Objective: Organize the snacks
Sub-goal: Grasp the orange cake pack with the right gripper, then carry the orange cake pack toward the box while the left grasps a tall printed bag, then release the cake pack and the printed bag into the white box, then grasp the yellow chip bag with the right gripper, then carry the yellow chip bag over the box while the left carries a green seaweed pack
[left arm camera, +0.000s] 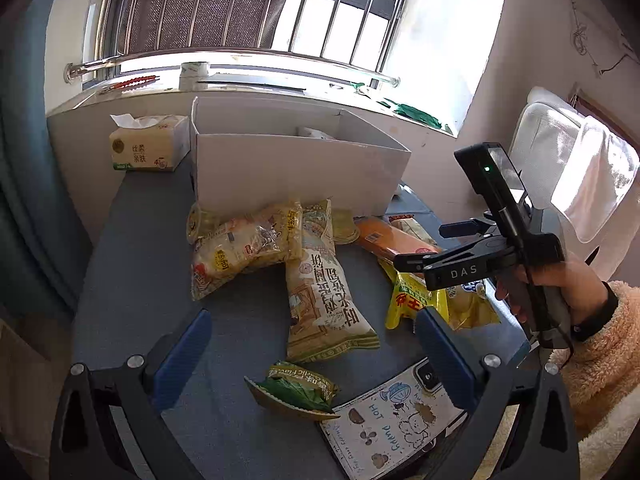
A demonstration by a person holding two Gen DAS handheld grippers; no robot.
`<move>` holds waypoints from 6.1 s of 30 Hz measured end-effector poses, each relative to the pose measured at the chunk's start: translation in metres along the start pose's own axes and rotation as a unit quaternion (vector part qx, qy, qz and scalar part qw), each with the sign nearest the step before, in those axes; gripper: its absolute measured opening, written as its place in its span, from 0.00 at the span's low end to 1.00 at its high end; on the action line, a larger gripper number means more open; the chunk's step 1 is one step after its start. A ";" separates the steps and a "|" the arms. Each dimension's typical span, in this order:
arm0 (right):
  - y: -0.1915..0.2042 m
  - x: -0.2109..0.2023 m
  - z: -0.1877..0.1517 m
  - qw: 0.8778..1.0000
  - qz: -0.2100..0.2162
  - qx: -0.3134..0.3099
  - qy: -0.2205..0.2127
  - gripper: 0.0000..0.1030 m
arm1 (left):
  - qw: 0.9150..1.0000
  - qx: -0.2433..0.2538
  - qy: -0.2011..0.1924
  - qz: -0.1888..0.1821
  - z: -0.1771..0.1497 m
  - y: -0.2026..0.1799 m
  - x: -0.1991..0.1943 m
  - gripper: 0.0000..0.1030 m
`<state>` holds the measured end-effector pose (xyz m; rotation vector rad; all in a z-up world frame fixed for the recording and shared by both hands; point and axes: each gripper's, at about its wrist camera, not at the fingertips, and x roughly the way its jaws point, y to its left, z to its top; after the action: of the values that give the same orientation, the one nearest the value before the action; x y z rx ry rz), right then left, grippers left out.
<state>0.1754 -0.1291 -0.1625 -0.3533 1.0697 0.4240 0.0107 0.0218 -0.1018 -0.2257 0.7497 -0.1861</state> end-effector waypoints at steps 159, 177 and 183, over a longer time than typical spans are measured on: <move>-0.076 -0.081 -0.120 0.934 0.190 0.250 -0.168 0.41 | 0.990 0.009 0.140 -0.001 -0.035 0.008 0.053 1.00; -0.054 -0.064 -0.111 0.932 0.238 0.236 -0.141 0.41 | 0.996 0.002 0.084 -0.013 -0.020 0.022 0.029 0.57; -0.051 -0.073 -0.076 0.929 0.253 0.213 -0.165 0.41 | 1.000 0.014 0.009 -0.014 0.038 0.027 0.015 0.57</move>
<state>0.1126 -0.2210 -0.1266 0.3850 0.8821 0.6648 0.0502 0.0497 -0.0917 -0.2083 0.7624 -0.2264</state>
